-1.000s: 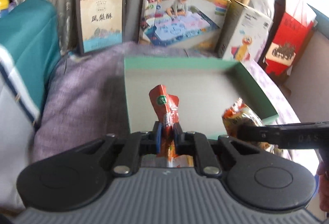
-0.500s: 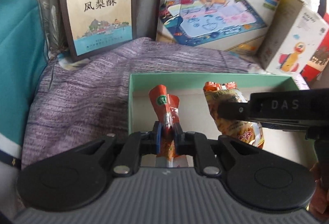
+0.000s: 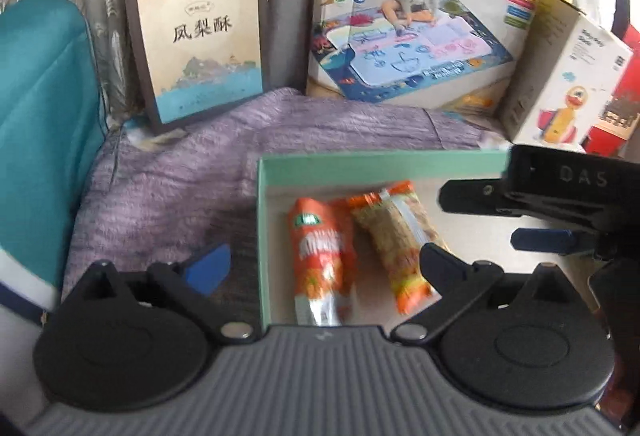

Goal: Organize snacks
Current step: 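Carry both snacks into the mint-green tray and open both tools, then move the left tool over the yellow bar while the right tool moves over the snack heap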

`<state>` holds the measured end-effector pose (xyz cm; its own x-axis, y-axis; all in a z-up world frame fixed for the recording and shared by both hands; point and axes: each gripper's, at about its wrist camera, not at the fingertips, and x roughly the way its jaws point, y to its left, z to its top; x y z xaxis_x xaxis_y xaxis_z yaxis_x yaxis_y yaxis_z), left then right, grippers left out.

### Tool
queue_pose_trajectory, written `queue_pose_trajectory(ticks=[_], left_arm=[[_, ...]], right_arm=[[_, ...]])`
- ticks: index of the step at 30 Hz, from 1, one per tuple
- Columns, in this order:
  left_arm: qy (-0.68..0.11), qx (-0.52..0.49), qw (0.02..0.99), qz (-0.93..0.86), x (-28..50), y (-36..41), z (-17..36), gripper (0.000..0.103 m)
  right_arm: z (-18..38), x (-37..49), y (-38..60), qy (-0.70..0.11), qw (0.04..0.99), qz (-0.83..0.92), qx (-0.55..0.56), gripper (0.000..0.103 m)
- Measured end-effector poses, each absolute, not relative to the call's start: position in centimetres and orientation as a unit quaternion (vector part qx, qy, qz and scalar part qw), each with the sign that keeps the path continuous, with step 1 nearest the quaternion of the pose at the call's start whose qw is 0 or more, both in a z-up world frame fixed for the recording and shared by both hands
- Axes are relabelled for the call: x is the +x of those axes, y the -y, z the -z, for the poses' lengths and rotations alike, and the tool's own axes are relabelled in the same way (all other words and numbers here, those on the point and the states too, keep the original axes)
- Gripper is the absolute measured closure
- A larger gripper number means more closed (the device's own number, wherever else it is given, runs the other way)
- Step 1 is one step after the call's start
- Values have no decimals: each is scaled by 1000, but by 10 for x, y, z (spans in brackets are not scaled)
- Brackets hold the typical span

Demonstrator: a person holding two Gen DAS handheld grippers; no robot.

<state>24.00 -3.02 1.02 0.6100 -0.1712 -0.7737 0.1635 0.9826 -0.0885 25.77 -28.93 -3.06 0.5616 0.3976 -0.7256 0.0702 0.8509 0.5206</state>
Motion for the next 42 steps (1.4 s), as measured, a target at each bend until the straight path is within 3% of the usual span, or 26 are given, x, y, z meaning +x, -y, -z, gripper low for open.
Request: queue_pose_trajectory(ticks=[9, 21, 42], left_arm=[[-443, -3, 892, 89, 168, 8, -26, 0], [-495, 19, 865, 81, 73, -8, 10, 0], [-539, 18, 838, 82, 52, -3, 50, 0]], right_arm=[[7, 180, 309, -448, 857, -114, 228, 0], [24, 84, 330, -479, 839, -129, 223, 0], [30, 23, 368, -467, 842, -72, 261, 1]])
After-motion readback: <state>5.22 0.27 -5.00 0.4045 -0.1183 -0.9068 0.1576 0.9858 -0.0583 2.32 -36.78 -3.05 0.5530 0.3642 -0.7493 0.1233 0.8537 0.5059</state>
